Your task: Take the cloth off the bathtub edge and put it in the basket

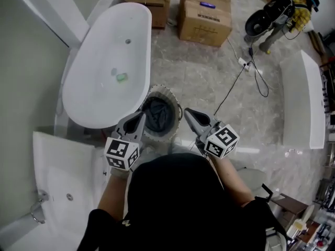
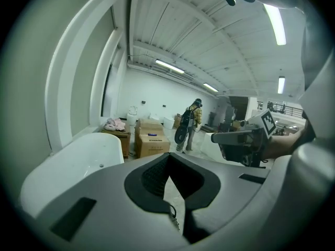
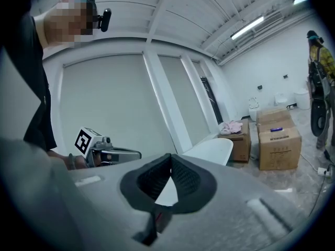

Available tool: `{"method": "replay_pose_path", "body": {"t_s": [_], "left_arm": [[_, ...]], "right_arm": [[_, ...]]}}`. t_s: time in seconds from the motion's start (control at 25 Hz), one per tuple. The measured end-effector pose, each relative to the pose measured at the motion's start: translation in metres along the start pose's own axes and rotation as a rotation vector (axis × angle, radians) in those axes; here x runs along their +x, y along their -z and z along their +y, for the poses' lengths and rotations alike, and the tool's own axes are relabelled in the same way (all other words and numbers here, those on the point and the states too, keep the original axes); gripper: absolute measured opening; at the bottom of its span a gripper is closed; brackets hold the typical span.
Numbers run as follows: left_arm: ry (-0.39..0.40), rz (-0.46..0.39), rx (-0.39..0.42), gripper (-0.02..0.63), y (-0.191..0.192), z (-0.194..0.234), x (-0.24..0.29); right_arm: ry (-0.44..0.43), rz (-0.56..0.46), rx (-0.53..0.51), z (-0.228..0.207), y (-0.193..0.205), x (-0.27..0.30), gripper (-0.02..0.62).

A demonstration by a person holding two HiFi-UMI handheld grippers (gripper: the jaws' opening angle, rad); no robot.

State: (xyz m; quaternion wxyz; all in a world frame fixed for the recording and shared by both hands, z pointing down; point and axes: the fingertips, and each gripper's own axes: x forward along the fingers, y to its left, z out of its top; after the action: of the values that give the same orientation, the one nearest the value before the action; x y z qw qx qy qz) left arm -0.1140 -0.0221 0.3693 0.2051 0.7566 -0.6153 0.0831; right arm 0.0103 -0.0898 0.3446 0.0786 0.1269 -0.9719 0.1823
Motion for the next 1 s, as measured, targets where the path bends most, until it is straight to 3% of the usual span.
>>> {"method": "replay_pose_path", "body": {"t_s": [0.2, 0.52, 1.0], "left_arm": [[-0.063, -0.044, 0.014, 0.014, -0.020, -0.002, -0.018], [-0.165, -0.074, 0.022, 0.014, -0.023, 0.014, -0.047], [-0.198, -0.091, -0.003, 0.014, -0.026, 0.023, -0.057]], "right_arm": [[-0.051, -0.019, -0.031, 0.008, -0.019, 0.003, -0.004], [-0.094, -0.051, -0.040, 0.016, -0.034, 0.014, -0.003], [-0.143, -0.053, -0.030, 0.025, -0.049, 0.024, -0.004]]}}
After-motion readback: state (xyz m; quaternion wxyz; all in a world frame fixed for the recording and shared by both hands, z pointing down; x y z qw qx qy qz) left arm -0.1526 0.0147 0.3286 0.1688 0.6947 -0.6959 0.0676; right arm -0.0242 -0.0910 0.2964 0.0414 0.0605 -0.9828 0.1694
